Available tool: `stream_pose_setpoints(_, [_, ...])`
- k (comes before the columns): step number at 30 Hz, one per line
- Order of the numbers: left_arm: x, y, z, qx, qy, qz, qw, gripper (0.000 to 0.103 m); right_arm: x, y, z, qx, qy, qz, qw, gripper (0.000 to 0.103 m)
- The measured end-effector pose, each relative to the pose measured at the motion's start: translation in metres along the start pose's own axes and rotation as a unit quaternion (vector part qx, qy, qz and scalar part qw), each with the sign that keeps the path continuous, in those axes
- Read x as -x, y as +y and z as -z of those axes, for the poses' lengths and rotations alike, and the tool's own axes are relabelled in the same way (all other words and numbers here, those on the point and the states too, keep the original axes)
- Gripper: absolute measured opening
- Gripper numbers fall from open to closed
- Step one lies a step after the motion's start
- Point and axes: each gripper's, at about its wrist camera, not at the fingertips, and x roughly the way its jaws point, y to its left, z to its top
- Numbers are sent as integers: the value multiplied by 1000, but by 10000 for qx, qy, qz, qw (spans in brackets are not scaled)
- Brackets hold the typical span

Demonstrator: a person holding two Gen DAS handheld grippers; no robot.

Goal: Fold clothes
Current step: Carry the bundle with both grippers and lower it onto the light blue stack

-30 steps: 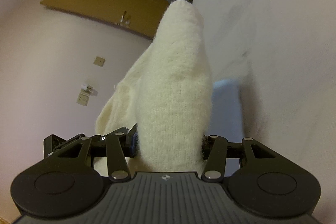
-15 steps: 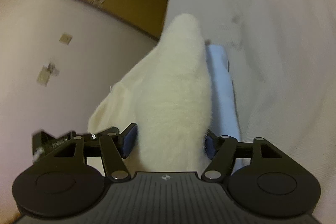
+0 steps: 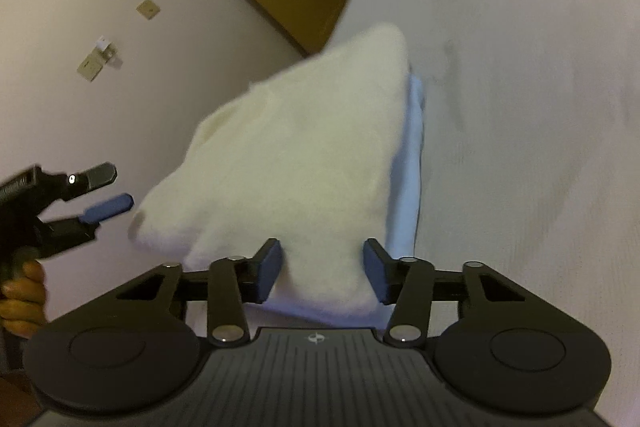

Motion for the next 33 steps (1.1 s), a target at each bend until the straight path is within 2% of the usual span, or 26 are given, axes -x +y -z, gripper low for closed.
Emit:
stream_pose_setpoints(2, [-5,-17,-3,-419,-79,-191,9989,40,7,12,-8,389,-329,144,9986,48])
stream_pose_setpoints(4, [-15,-30,5,-988,-72,-549,9936,39,8,22,-15,693,-565,257,9957,48])
stream_pose_setpoints(6, [-33,-25,28,-1318,143,-854,9875,35,4,32,-17,974,-704,342,9922,48])
stream_pose_setpoints(8, [-52,-20,52,-1645,358,-1157,9789,36,-8,40,-8,1222,-654,340,9898,46])
stream_pose_setpoints(9, [-59,-15,63,-1668,420,-1241,9773,36,-15,43,-1,1365,-605,331,9882,45])
stream_pose_setpoints(11, [-65,8,81,-1199,371,-1149,9854,37,-32,52,23,1986,-471,468,9778,45])
stream_pose_setpoints(12, [-67,17,88,-1002,331,-1081,9885,39,-38,53,35,2311,-487,536,9702,45])
stream_pose_setpoints(14, [-69,21,100,-932,203,-1040,9900,39,-47,52,59,2945,-580,661,9516,45])
stream_pose_setpoints(16, [-66,19,99,-902,163,-1045,9903,39,-52,49,77,3437,-666,740,9338,45])
stream_pose_setpoints(18, [-62,16,93,-848,167,-1054,9907,39,-53,49,75,3548,-643,720,9299,45])
stream_pose_setpoints(21, [-54,8,82,-807,154,-1082,9907,37,-46,60,62,3504,-553,770,9318,45])
stream_pose_setpoints(24, [-26,-23,64,-1182,-135,-1204,9856,30,-36,68,52,3252,-519,814,9407,45])
stream_pose_setpoints(28, [-9,-50,53,-1452,-390,-990,9837,30,-37,69,55,3108,-450,843,9457,43])
stream_pose_setpoints(31, [-37,-41,65,-1646,-4,-1271,9781,21,-36,72,49,2954,-453,826,9507,43])
stream_pose_setpoints(33, [-52,-27,76,-1605,110,-1388,9772,21,-27,71,43,2731,-582,736,9574,43])
